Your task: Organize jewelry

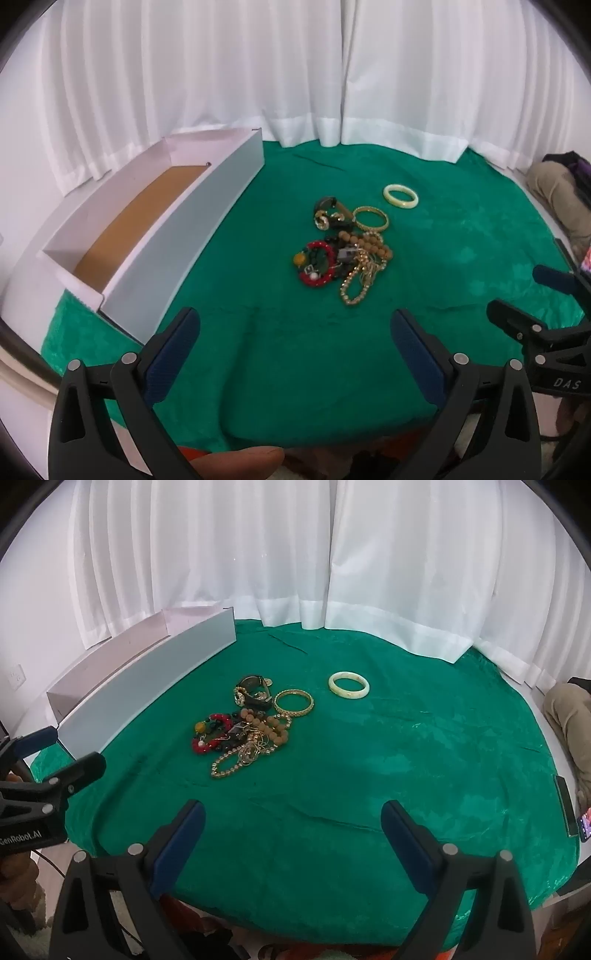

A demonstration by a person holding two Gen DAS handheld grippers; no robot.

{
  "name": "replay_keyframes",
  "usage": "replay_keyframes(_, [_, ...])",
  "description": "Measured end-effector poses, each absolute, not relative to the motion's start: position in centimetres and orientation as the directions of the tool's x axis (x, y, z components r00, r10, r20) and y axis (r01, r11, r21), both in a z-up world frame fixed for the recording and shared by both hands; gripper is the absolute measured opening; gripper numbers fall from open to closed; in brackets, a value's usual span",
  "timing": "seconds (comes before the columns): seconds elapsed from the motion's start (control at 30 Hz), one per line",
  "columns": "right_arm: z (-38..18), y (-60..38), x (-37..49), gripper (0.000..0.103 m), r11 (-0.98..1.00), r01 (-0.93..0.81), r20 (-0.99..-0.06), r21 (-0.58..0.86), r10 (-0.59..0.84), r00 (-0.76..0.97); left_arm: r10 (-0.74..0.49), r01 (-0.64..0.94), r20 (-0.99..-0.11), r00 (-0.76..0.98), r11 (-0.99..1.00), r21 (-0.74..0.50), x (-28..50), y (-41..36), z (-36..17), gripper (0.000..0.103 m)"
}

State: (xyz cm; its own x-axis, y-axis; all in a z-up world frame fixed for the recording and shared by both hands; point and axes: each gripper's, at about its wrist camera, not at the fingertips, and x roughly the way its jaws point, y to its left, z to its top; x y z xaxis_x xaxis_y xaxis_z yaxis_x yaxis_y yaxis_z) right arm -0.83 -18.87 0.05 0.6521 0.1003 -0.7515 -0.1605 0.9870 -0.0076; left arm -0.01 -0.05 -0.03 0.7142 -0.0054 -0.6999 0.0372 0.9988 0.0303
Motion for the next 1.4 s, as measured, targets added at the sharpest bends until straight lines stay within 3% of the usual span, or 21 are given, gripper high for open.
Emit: replay_keyframes(1.4, [0.0,-19.1,-0.9,0.098,0.987,-0.158,-0.735,0.002,0.108,0.669,-0.056,0.08,-0.741,0.669,0.997,-0.004,0.1,-0.3,-1.4,0.103])
